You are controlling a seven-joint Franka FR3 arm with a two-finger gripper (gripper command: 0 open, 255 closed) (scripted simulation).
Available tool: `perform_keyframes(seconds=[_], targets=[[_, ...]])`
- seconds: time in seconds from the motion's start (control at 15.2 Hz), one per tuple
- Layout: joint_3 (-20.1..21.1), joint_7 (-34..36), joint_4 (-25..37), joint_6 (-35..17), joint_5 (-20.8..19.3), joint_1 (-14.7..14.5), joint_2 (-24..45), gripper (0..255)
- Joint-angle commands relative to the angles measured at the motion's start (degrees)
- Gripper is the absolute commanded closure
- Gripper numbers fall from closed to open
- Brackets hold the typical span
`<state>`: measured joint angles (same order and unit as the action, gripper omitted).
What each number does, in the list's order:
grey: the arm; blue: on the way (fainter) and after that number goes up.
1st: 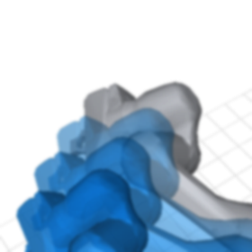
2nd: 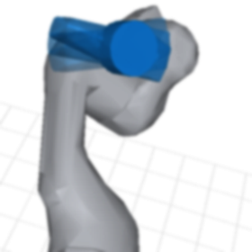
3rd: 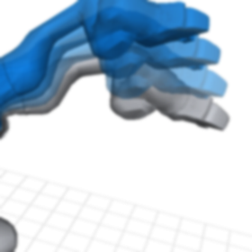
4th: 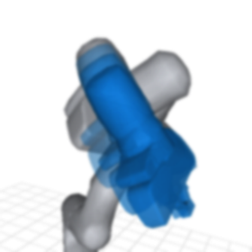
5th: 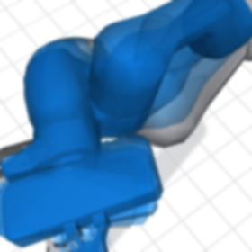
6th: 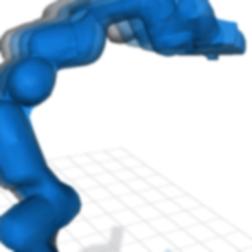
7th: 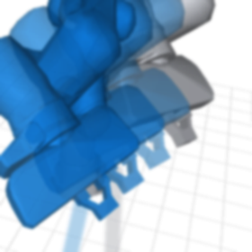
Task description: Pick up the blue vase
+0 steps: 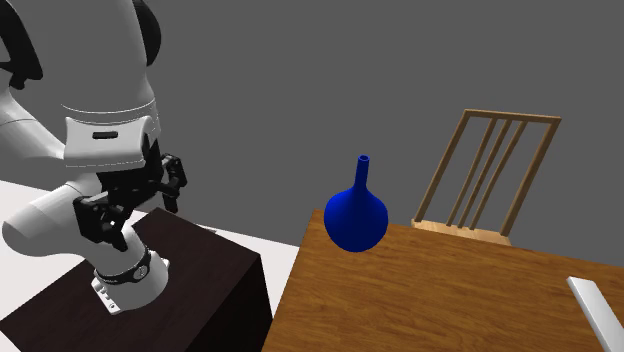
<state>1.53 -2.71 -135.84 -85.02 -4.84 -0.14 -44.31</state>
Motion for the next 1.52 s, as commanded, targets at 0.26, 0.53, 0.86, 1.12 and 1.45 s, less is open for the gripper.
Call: perform_keyframes(seconds=[0.26, 0.53, 0.86, 1.12, 1.45], targets=[[4.04, 5.13, 3.2, -1.69, 3.68, -1.35, 5.28, 0], [7.84, 10.12, 7.42, -3.3, 6.56, -2.43, 11.23, 0], [12.31, 16.28, 14.11, -4.94, 8.85, -3.44, 19.49, 0], [15.65, 21.3, 20.64, -5.78, 9.51, -4.16, 26.73, 0], [19.46, 27.8, 30.46, -5.96, 8.72, -5.35, 36.69, 0]])
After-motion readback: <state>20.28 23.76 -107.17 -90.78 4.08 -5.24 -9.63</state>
